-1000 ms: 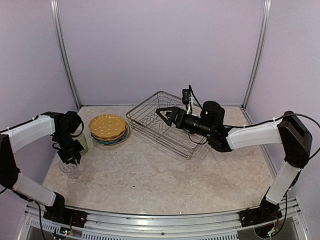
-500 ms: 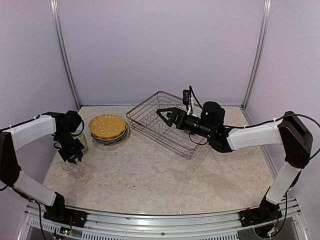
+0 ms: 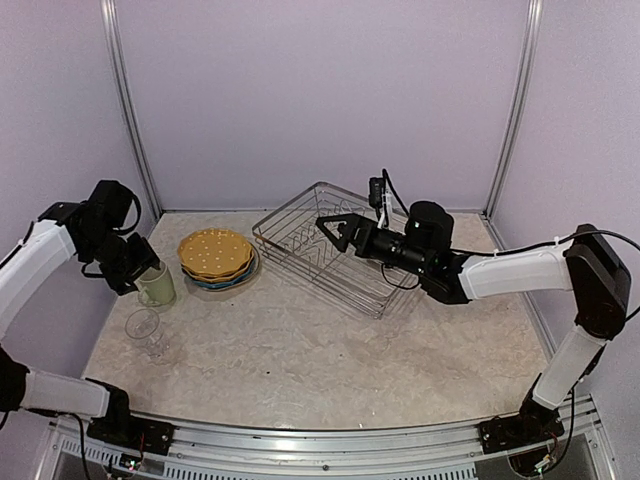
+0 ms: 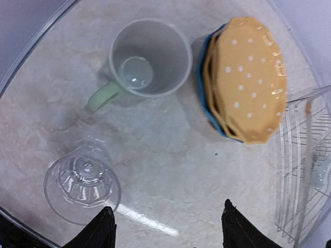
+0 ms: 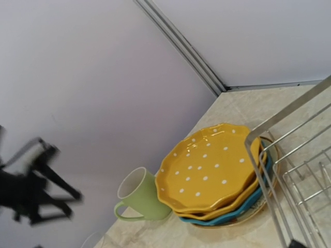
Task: Unload the mixed dishes from the dish rack
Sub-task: Grab the bowl from the dish rack.
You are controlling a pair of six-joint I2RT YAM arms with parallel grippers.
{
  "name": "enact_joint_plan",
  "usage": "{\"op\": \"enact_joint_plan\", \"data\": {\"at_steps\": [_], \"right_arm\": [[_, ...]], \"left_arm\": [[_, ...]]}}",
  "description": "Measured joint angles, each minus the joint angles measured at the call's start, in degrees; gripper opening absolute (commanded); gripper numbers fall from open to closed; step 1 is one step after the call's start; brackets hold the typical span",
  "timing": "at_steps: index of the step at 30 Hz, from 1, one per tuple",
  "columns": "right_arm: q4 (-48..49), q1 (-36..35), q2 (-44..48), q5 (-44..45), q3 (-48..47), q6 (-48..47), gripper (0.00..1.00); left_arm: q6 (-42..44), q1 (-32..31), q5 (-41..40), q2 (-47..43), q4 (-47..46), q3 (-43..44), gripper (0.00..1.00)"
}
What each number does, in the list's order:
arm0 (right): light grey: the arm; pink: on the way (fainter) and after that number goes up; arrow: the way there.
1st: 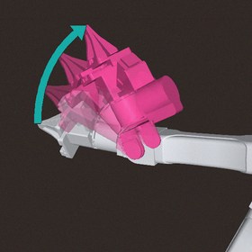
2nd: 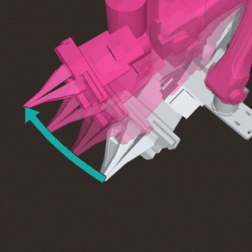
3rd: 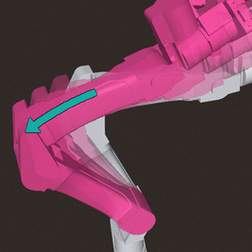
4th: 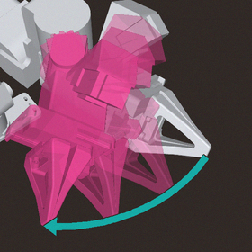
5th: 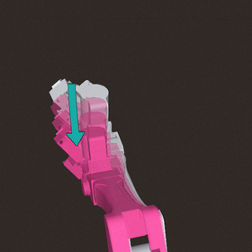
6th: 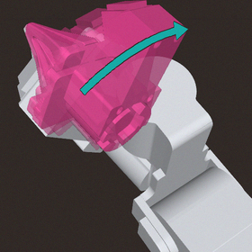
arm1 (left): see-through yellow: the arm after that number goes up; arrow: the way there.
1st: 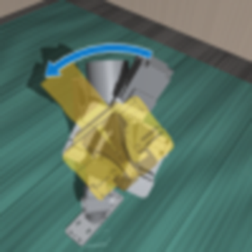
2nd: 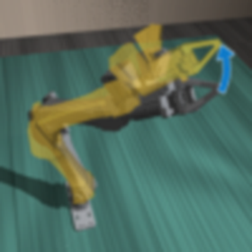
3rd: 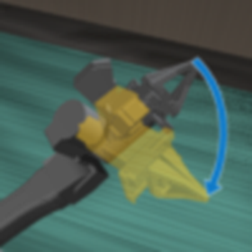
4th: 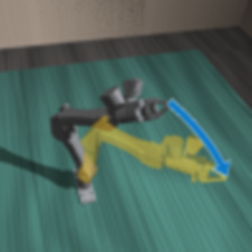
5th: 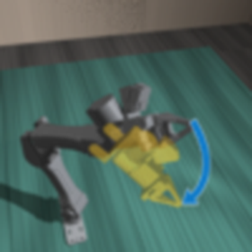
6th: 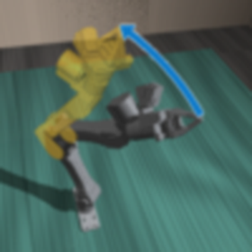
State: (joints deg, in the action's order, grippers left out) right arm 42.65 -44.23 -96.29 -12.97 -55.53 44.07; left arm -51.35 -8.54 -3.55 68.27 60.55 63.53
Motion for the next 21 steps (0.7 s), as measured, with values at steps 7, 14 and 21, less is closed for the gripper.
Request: {"op": "enact_joint_plan", "data": {"at_steps": [7, 14, 21], "right_arm": [[-1.4, 0.0, 0.7, 0.7, 0.0, -0.7, 1.00], [-4.7, 0.0, 2.5, 2.4, 0.2, -1.6, 1.00], [-19.3, 0.0, 3.2, 8.2, -4.7, -7.4, 1.00]], "left_arm": [[6.4, 0.1, 11.5, -3.9, -11.8, 14.4, 0.85], [10.8, -2.2, 29.3, 0.0, -27.8, 21.4, 0.86], [21.4, -12.3, 31.2, 9.0, -29.3, 24.5, 0.90]]}}
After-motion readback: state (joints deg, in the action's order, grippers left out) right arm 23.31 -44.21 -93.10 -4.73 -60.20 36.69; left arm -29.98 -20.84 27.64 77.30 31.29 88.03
